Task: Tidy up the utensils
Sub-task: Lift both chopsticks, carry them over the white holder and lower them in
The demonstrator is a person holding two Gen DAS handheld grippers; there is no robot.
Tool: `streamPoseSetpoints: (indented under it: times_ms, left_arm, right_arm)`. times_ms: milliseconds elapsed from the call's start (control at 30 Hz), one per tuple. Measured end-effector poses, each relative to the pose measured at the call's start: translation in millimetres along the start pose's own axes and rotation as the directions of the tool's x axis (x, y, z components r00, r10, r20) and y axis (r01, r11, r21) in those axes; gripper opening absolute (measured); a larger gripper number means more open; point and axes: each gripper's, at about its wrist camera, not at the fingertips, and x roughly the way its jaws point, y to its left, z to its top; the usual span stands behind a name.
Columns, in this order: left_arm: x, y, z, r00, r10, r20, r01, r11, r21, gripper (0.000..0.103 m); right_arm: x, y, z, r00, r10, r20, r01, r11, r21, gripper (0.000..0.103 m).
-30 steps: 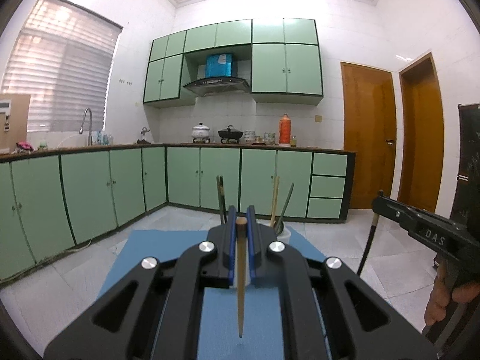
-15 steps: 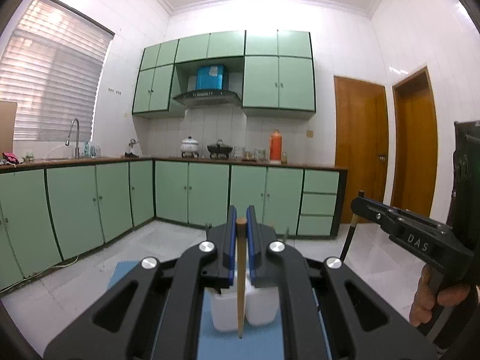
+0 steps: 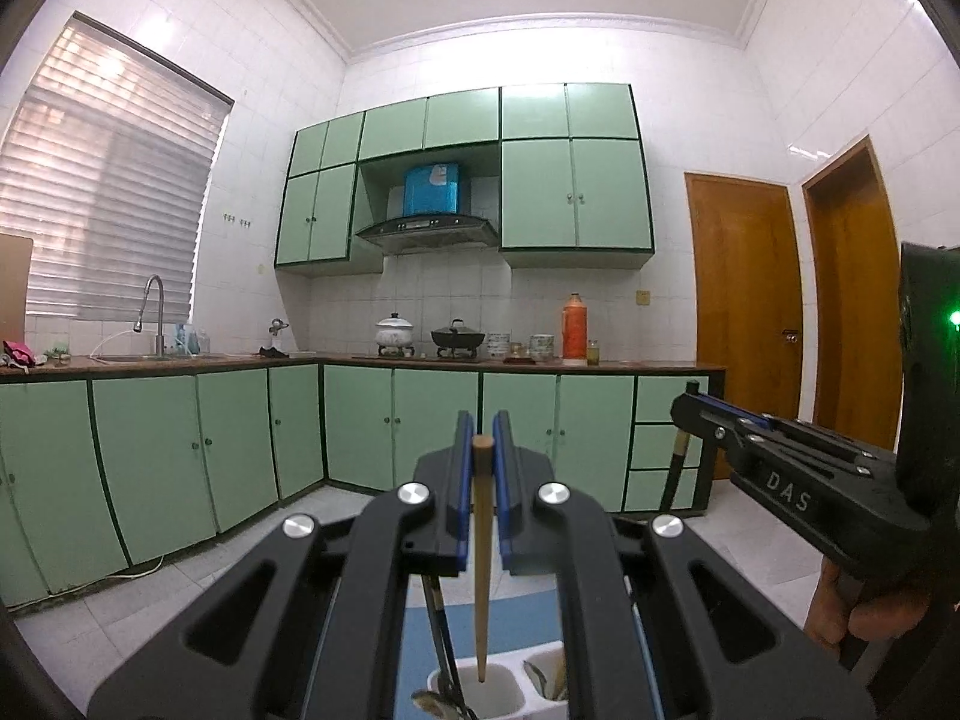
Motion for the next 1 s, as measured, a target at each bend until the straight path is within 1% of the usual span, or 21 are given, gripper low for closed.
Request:
streamPoseSetpoints:
  times_ms: [233, 433, 800, 1000]
  left_arm:
    - [46, 5, -22, 0.998, 0.019, -0.053, -0.019, 1.0, 0.002, 0.006]
    - [66, 13, -46, 0.994, 0.021, -0.107, -0.022, 1.0, -0.008, 0.006]
    - [82, 21, -82, 0.981, 0.017, -0.192, -0.023, 0.999, -0.025, 0.006]
    - [90, 26, -103, 0.971, 0.028, -0.237, -0.038, 0.999, -0.039, 0.006]
  right_arm:
    - [41, 1, -20, 0.999, 0.003, -0.041, -0.004, 1.0, -0.014, 0.007]
    - [58, -1, -37, 0.996, -0.001, -0.084, -0.001, 1.0, -0.028, 0.007]
    - [71, -13, -78, 0.987, -0.001, -0.164, 0.002, 1.0, 0.008, 0.007]
    - [80, -18, -100, 0.98, -0.008, -0.201, 0.016, 0.999, 0.037, 0.007]
